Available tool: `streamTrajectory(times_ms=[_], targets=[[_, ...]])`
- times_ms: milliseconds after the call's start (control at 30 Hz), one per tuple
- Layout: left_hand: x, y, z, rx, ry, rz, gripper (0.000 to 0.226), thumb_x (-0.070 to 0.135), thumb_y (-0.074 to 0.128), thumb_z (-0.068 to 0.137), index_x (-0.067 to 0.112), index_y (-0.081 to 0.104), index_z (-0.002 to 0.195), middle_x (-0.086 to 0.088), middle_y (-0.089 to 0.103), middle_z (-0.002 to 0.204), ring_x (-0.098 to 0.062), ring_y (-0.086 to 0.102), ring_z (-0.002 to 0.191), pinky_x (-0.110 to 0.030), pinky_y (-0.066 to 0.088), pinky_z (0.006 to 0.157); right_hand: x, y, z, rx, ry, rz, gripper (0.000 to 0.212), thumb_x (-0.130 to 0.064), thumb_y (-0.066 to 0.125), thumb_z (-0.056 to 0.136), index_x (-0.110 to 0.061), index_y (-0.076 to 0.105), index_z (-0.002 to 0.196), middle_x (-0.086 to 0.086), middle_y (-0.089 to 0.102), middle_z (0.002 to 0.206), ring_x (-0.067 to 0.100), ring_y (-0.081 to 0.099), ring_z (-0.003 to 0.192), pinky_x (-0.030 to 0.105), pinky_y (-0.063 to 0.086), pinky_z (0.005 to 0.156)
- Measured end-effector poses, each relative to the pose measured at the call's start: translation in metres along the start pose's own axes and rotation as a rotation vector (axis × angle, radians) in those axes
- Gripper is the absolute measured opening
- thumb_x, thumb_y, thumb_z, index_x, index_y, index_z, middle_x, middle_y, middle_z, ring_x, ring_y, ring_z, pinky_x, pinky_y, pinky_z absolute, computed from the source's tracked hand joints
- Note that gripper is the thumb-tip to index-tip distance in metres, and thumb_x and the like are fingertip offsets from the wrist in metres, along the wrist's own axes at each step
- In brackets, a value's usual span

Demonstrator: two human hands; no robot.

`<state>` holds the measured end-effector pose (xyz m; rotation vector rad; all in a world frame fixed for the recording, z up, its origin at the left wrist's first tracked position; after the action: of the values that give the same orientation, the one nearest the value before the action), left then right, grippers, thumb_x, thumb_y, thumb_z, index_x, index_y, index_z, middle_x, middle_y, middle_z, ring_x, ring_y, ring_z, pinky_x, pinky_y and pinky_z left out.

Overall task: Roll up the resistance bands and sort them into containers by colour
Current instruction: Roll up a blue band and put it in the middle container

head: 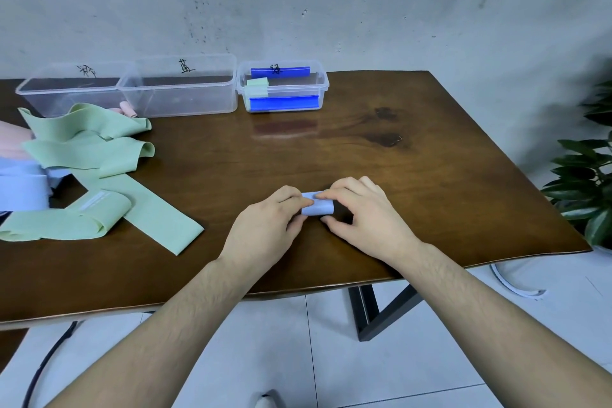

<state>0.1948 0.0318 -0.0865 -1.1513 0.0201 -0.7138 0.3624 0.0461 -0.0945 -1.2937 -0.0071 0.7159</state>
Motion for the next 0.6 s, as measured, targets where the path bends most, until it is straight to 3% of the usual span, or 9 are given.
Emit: streamTrajectory(times_ms=[167, 367, 600], targets=[[-0.003, 0.003, 0.003, -0.024, -0.017, 0.008, 0.021, 0.02, 0.068, 0.091, 0.019, 0.069, 0.112, 0.009, 0.06, 0.111, -0.016, 0.059, 0.063, -0.025, 0.042, 0.049, 0.002, 0.001, 0.004, 0.02, 0.002, 0.016, 0.025, -0.03, 0.067, 0.094, -0.031, 0.067, 0.118, -0.016, 0.059, 0.114, 0.009, 0.046, 0.1, 0.039, 0.045, 0.091], [-0.004, 0.005, 0.007, -0.03, -0.005, 0.021, 0.023, 0.02, 0.069, 0.09, 0.019, 0.069, 0.112, 0.01, 0.061, 0.11, -0.016, 0.059, 0.064, -0.023, 0.039, 0.048, 0.005, 0.0, 0.009, 0.015, 0.012, -0.011, 0.028, -0.034, 0.064, 0.095, -0.031, 0.068, 0.123, -0.016, 0.06, 0.114, 0.009, 0.044, 0.101, 0.039, 0.044, 0.091], [-0.013, 0.008, 0.016, -0.067, -0.066, 0.003, 0.028, 0.03, 0.059, 0.097, 0.026, 0.065, 0.125, 0.015, 0.06, 0.118, -0.011, 0.063, 0.084, -0.016, 0.04, 0.058, 0.003, 0.0, 0.013, -0.013, -0.004, -0.025, 0.028, -0.034, 0.063, 0.096, -0.035, 0.063, 0.124, -0.017, 0.057, 0.118, 0.006, 0.043, 0.101, 0.036, 0.043, 0.091]])
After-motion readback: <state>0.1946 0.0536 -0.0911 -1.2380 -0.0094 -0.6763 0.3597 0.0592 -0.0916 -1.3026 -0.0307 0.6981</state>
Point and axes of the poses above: each hand's wrist, its own z-axis towards the middle knuckle, its own y-axis out of the palm, x = y × z, the point moved 6 cm from there along z, towards the middle knuckle
